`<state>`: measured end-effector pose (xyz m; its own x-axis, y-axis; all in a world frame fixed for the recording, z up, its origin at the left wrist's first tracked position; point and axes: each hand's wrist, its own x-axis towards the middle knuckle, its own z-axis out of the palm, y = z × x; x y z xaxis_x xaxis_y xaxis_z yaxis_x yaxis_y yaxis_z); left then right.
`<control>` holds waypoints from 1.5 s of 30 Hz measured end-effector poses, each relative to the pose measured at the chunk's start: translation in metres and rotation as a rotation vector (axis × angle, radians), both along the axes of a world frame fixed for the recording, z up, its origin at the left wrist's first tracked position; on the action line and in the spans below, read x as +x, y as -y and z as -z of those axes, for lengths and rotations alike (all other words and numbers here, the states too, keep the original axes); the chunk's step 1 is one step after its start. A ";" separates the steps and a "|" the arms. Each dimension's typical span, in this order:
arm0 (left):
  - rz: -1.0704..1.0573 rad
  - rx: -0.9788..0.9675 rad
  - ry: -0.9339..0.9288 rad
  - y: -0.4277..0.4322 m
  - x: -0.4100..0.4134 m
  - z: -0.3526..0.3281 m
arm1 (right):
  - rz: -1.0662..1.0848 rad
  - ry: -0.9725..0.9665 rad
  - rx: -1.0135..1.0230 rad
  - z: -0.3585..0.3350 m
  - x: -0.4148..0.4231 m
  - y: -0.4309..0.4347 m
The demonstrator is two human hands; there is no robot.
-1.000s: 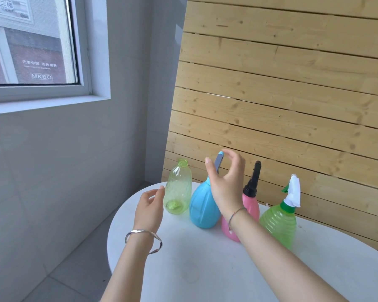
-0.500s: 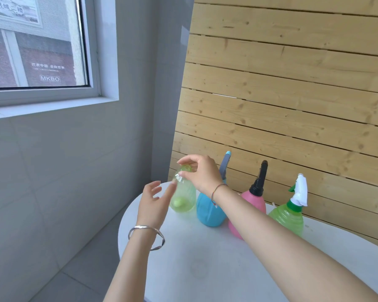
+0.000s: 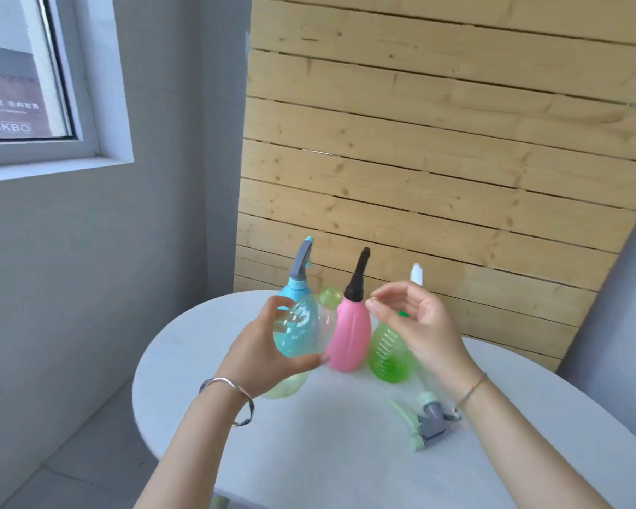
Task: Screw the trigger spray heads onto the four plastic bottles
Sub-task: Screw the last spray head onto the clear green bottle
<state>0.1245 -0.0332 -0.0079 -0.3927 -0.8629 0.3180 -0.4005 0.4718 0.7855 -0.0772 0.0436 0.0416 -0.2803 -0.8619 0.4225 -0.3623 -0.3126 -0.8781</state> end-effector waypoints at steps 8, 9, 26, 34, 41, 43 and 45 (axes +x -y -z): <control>0.170 0.049 0.068 -0.024 -0.044 0.012 | -0.093 -0.415 0.617 0.077 -0.094 -0.062; 0.168 0.056 0.071 -0.025 -0.045 0.014 | -0.126 -0.416 0.643 0.084 -0.095 -0.062; 0.186 0.102 -0.001 -0.047 -0.094 0.014 | 0.294 -0.059 0.272 0.075 -0.123 -0.084; 0.147 0.089 0.008 -0.048 -0.101 0.011 | -0.044 0.991 -0.161 -0.002 -0.125 -0.091; -0.009 0.102 -0.059 -0.034 -0.090 0.018 | -0.097 1.003 -0.234 -0.023 -0.115 -0.090; -0.025 0.095 -0.058 -0.032 -0.086 0.017 | -0.083 0.984 -0.258 -0.025 -0.113 -0.090; -0.028 0.095 -0.048 -0.031 -0.084 0.018 | -0.064 0.980 -0.303 -0.026 -0.111 -0.091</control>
